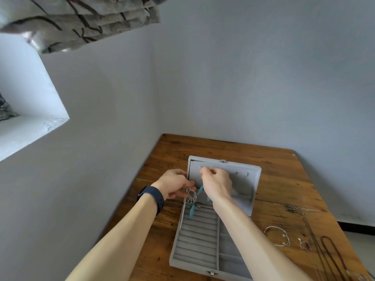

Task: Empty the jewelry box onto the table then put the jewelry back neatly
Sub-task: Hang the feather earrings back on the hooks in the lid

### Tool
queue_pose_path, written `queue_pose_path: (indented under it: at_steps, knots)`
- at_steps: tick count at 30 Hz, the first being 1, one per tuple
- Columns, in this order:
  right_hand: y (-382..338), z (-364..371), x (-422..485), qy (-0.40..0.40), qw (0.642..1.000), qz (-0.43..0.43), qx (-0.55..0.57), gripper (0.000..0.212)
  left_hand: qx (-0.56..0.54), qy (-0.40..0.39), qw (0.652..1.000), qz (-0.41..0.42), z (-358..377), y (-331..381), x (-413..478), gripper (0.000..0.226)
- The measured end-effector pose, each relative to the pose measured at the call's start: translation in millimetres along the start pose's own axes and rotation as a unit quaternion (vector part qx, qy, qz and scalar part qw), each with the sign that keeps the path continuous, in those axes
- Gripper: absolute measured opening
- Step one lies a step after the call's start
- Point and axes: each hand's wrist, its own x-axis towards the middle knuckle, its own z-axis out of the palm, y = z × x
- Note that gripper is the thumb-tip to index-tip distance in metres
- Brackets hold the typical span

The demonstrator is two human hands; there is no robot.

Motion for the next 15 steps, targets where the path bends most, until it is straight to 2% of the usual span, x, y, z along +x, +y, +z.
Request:
queue_pose_path:
  at_steps: [12, 15]
  knots:
    - [-1, 2, -13, 0.046, 0.998, -0.01, -0.045, 0.028, -0.024, 0.045, 0.998, 0.038, 3, -2, -8, 0.029]
    - [-3, 5, -16, 0.066, 0.994, -0.011, -0.087, 0.03, -0.025, 0.055, 0.997, 0.046, 3, -2, -7, 0.029]
